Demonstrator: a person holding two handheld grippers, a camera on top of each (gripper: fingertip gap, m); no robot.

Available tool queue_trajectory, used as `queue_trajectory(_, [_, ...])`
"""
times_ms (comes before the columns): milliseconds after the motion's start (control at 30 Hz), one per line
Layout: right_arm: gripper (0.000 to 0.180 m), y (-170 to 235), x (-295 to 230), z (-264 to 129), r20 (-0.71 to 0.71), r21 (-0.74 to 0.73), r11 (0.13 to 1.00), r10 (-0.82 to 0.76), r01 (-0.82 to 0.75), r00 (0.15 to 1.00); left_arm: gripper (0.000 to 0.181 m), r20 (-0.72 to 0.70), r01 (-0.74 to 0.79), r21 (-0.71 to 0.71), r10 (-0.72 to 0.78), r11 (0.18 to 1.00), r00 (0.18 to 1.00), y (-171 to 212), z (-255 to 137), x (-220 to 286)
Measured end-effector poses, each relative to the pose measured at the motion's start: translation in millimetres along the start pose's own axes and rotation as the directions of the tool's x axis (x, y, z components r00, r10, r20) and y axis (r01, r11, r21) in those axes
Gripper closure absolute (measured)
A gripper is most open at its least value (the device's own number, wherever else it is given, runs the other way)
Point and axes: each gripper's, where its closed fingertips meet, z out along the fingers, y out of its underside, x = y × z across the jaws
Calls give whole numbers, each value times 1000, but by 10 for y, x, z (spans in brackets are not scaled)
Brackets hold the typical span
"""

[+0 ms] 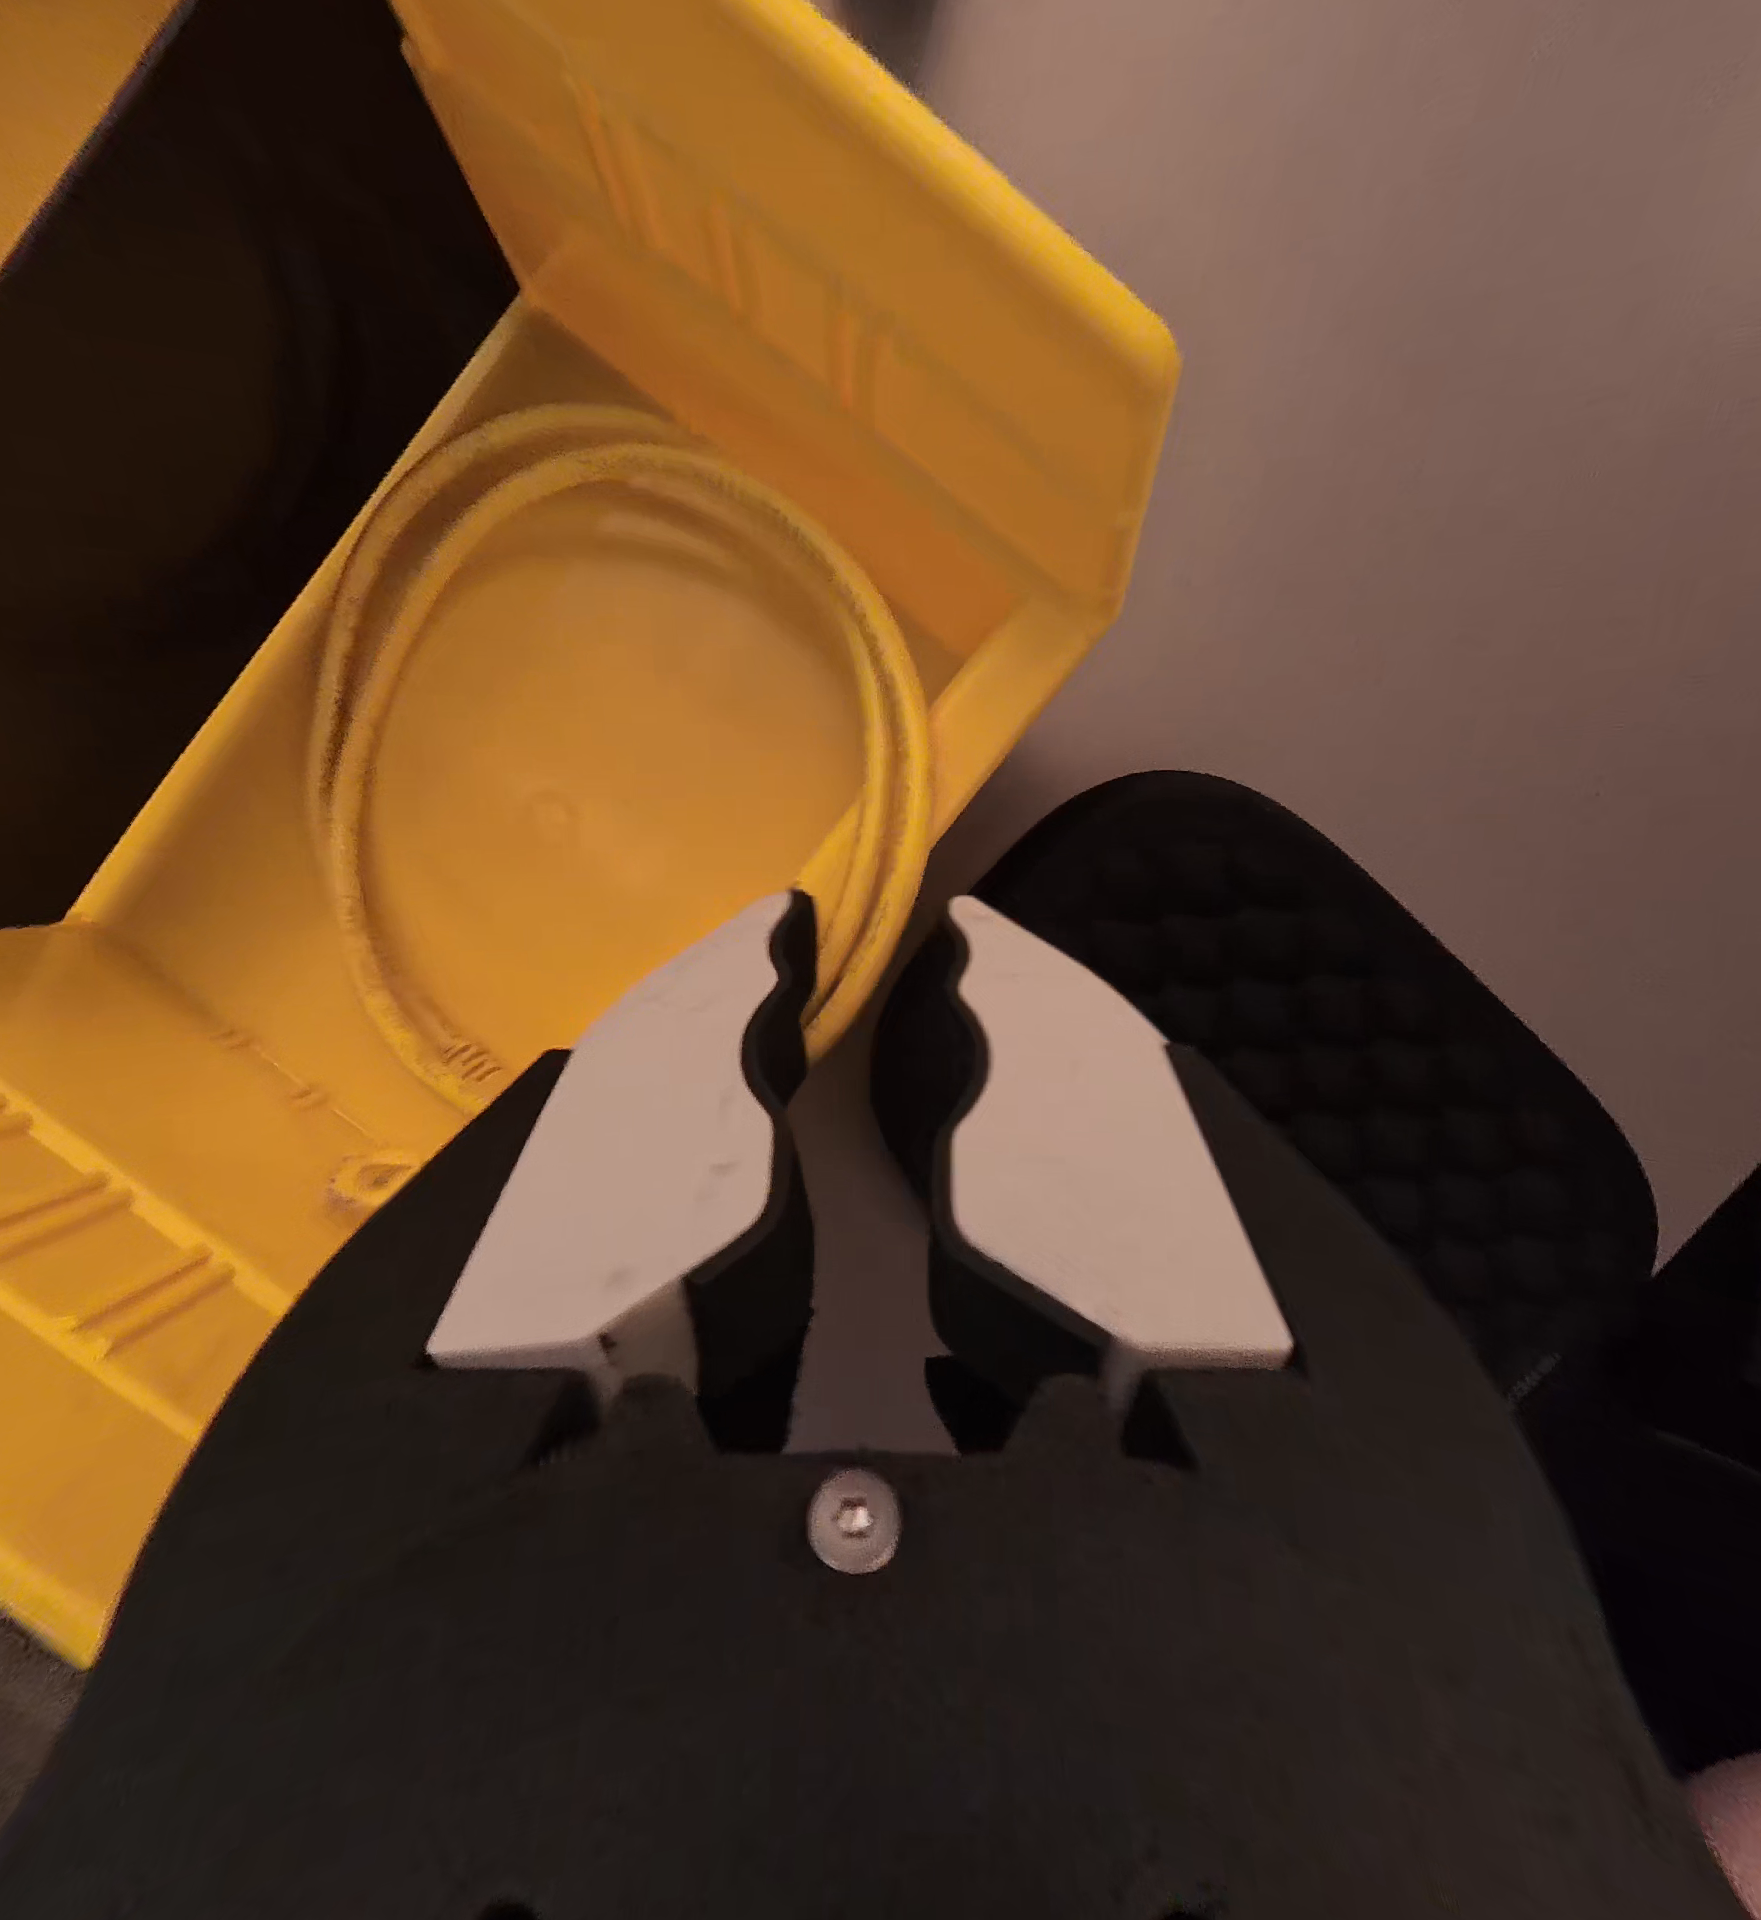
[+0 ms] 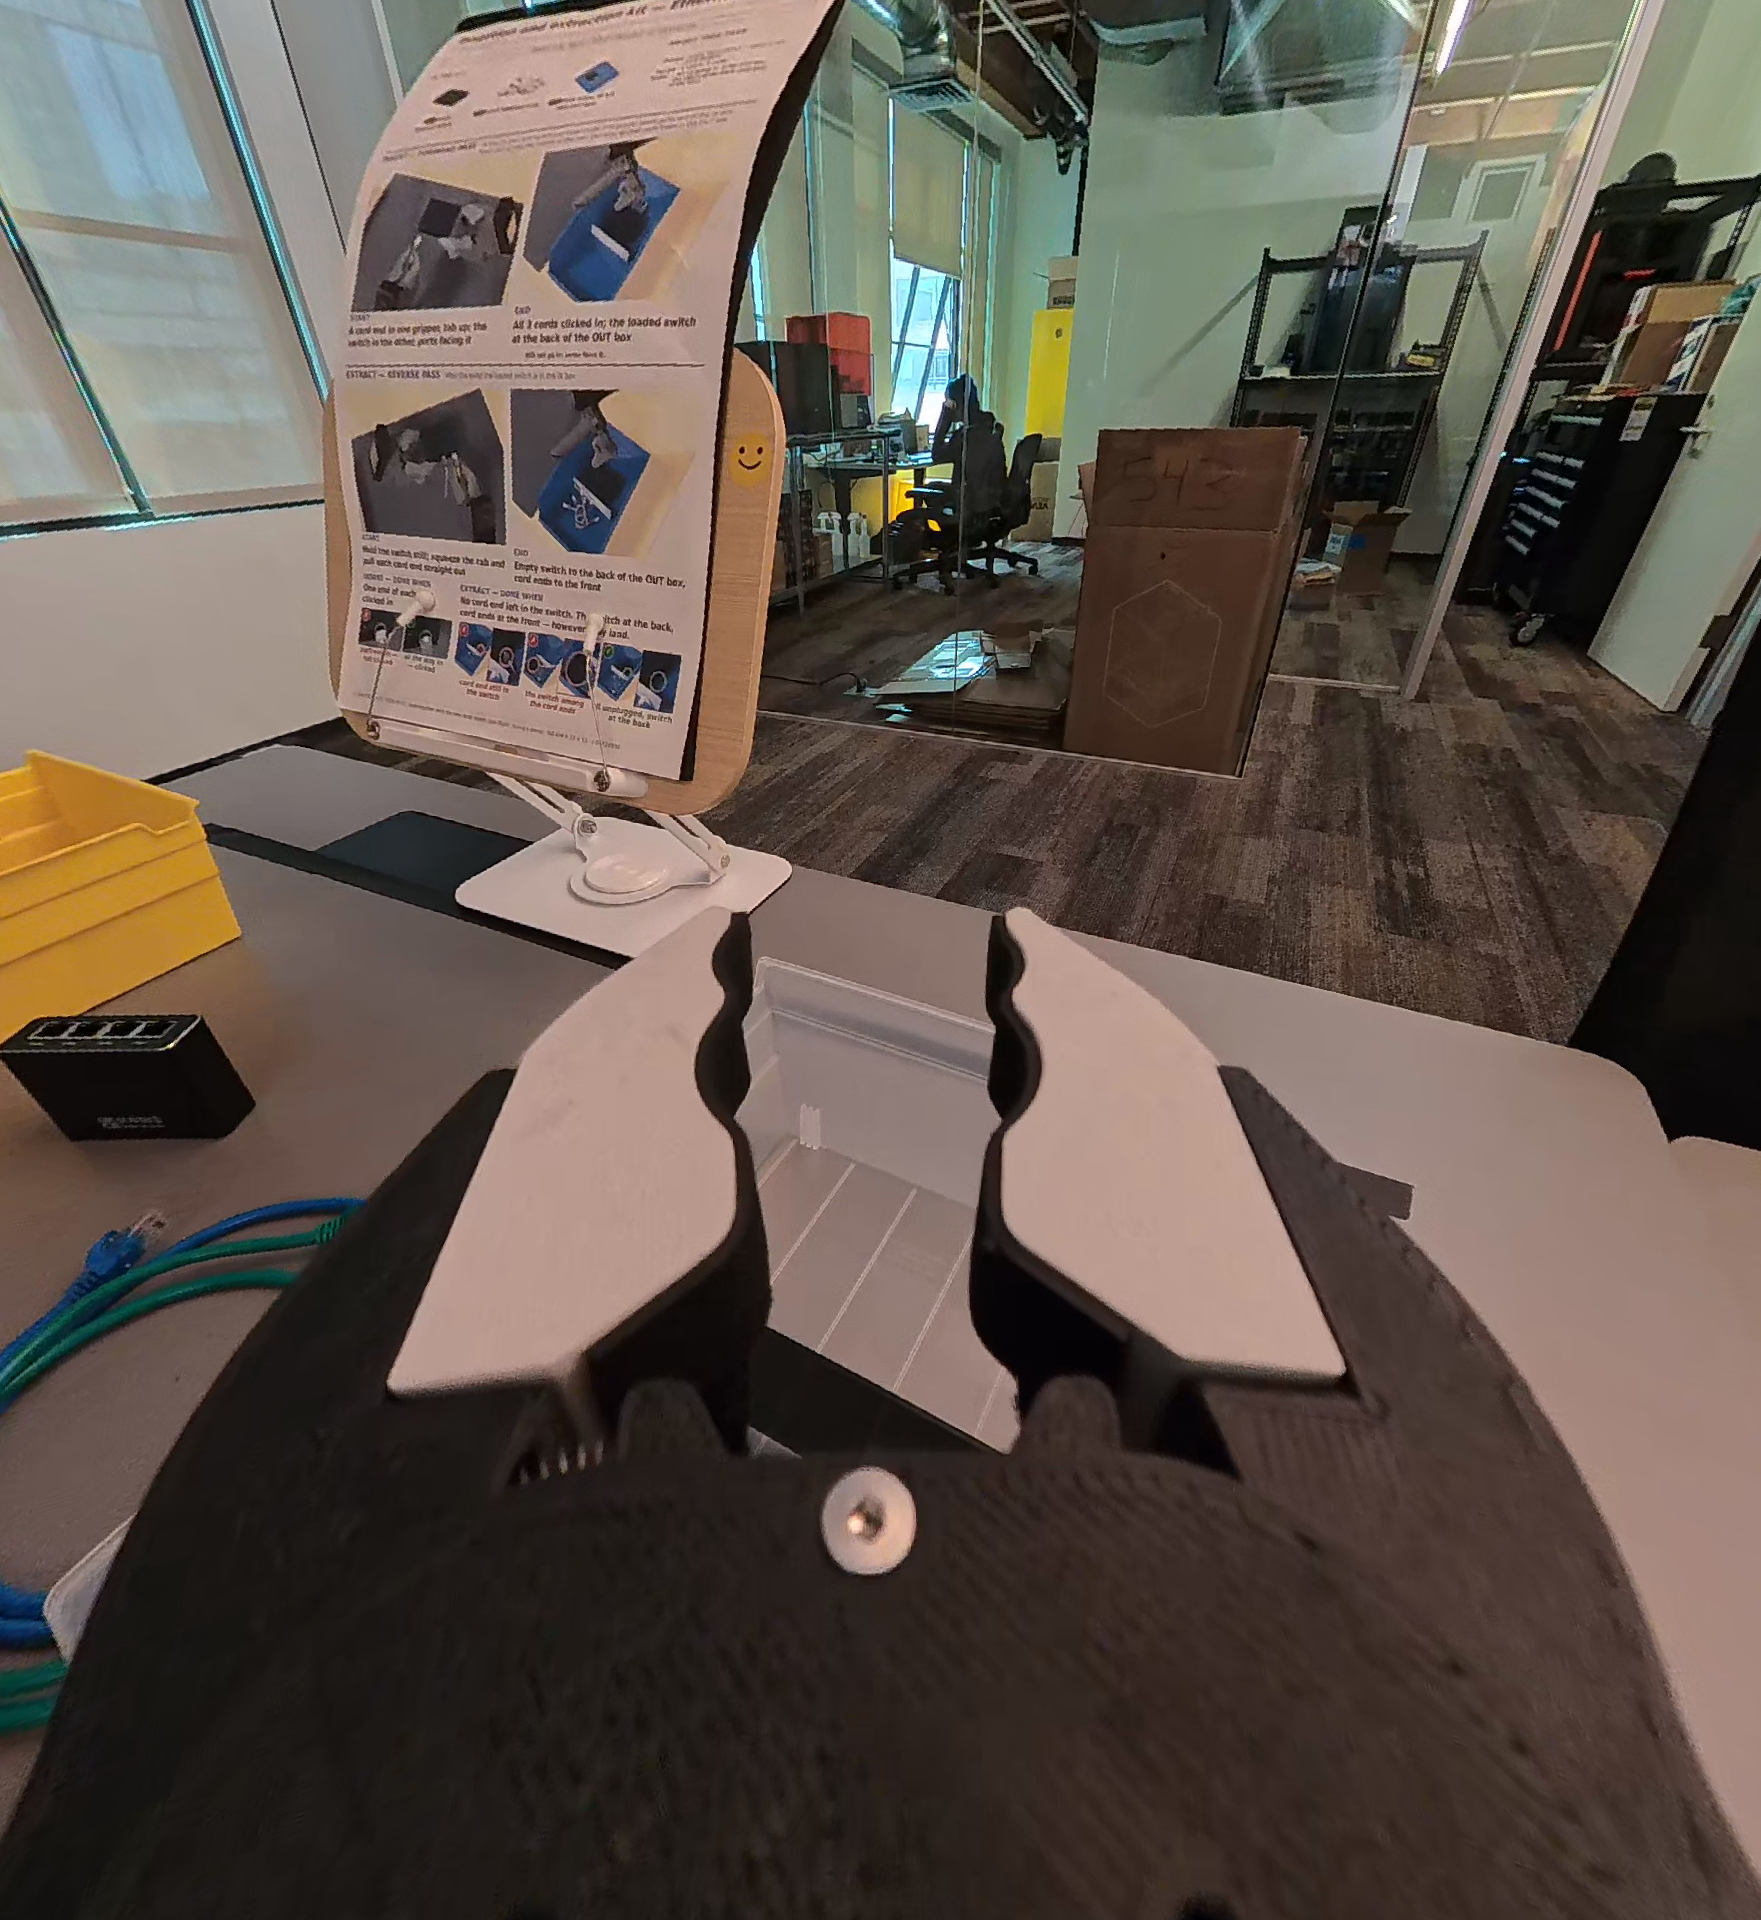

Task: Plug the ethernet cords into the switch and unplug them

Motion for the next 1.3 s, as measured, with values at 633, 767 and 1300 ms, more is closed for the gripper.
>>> queue_trajectory(633, [136,1,39,-34,4,11,1000,19,-19,1000,175,268,99,381,-212,919,940,-942,-1230,-362])
queue_trajectory(767, [136,5,22,-15,5,4,1000,12,-12,1000,175,407,-98,408,-85,908,909,-1643,-1581,13])
queue_trajectory(1300, [136,-45,-211,107,50,-22,998,-56,58,997,175,447,-550,235,414,801,793,-3413,-599,1381])
